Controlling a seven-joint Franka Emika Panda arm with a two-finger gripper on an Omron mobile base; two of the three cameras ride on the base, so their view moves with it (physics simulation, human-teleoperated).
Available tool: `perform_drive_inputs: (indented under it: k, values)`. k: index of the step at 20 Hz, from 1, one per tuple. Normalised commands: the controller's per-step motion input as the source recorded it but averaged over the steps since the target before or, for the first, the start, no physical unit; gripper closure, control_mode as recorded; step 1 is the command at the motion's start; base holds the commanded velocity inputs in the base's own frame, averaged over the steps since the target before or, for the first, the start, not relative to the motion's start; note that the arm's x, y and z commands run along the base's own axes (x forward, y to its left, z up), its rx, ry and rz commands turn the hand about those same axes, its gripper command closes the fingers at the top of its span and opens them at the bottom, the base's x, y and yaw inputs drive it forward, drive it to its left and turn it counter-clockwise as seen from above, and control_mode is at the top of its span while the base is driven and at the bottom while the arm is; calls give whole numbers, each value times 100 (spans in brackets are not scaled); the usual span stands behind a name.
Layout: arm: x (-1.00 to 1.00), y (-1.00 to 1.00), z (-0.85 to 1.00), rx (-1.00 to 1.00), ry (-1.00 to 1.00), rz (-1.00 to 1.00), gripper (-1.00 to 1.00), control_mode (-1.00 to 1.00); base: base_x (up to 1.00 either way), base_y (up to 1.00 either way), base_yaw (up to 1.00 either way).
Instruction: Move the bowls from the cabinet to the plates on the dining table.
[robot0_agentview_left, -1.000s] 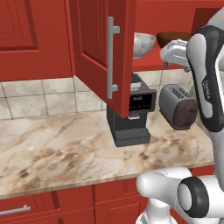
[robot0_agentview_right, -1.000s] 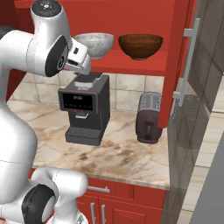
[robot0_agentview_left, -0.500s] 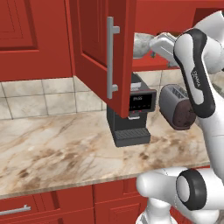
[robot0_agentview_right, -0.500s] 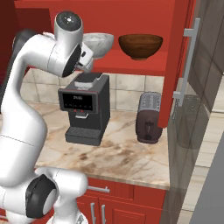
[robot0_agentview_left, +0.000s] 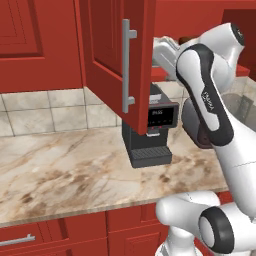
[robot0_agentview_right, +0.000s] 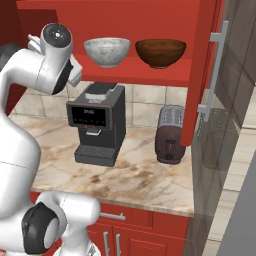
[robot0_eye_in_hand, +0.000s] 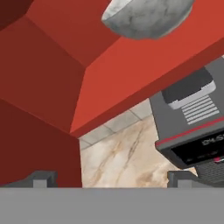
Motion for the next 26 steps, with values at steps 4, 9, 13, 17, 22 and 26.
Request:
perform_drive_inputs:
  k: [4,9,13,17,22,26]
  values:
    - [0,29,2,23,-2,0,-100,-100,0,0,0]
    - [0,9,1,28,-1,0,-100,-100,0,0,0]
    - [-7,6,0,30,-2,0,-100,-100,0,0,0]
    - [-13,22,0,26,0,2,-100,-100,0,0,0]
    - [1,19,3,10,0,17,-100,-100,0,0,0]
    - [19,4,0,1,0,18,-100,-100,0,0,0]
